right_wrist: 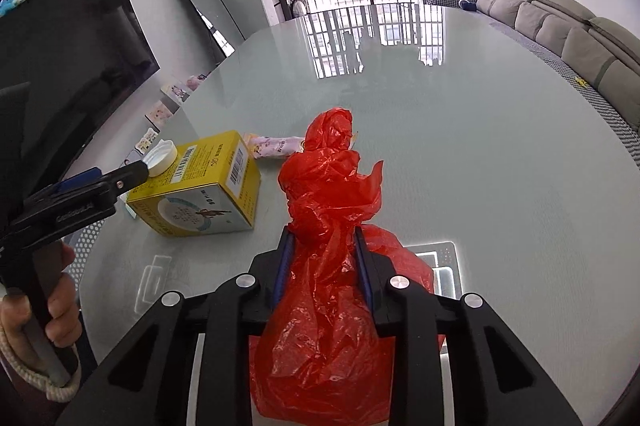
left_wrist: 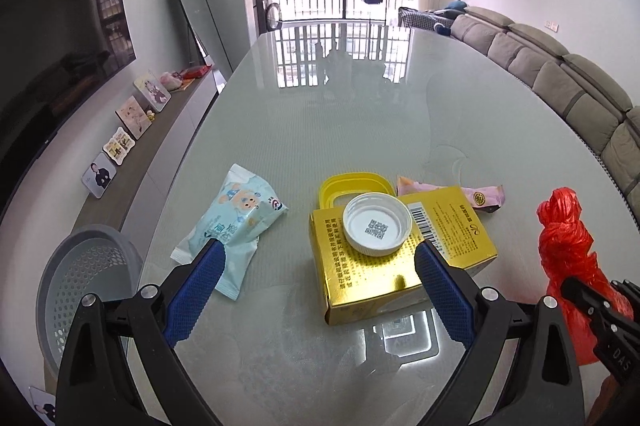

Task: Collect trash
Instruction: 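Grasp the white bottle cap with the left tool while the right tool holds the bag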

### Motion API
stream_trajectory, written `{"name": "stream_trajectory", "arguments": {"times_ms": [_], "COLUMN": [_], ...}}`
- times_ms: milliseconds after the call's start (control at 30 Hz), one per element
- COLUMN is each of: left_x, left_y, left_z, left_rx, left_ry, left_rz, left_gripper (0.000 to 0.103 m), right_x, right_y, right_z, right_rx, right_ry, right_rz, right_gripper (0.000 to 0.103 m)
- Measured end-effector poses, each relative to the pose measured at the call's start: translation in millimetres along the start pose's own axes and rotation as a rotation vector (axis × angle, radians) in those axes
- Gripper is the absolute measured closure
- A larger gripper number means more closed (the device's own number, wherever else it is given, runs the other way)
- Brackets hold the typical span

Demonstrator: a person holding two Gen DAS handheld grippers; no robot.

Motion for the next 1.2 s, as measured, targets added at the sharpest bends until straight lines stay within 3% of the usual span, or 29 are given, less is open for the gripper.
{"name": "stream_trajectory", "arguments": {"times_ms": [267, 367, 433, 667, 800, 1200], "left_x": [6.5, 6.1, 5.2, 5.2, 4.1, 0.0], "left_y": [-13.1, -12.8, -13.9, -13.4, -10.7, 10.6], "left_z": [10.1, 13.7, 17.2, 22.5, 23.9, 8.4], "left_rx": [0.000, 0.002, 0.000, -0.016, -0.030, -0.036], "left_ry": [-0.003, -0.016, -0.029, -0.041, -0.050, -0.040], "left_rz": [-0.001, 0.007, 0.001, 0.001, -0.001, 0.020], "left_gripper": [0.010, 0.014, 0.026, 0.044, 0.062, 0.063], "right_x": [-6.3, -6.1, -5.6, -6.0, -5.1, -4.6], "right_y": [-0.9, -1.4, -3.4, -4.5, -3.5, 3.1], "right_z": [-1.4, -0.6, -0.9, 0.6, 1.7, -12.3], "right_rx": [0.039, 0.043, 0.048, 0.053, 0.055, 0.063], "right_ry": [-0.007, -0.011, -0.011, -0.015, -0.015, 0.003], "right_rz": [-0.013, -0.016, -0.018, -0.025, -0.027, -0.021], "right_gripper": [0.076, 0.076, 0.076, 0.076, 0.076, 0.076]}}
Point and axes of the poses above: each gripper's, at about its wrist camera, not at the fingertips, and y roughly against the way its jaws point, z to its right, x to its top, the point moved 9 cm from there along -y, roughly the way its jaws point, and after that the axes turned 7 degrees about y, right-handed, at the moved point
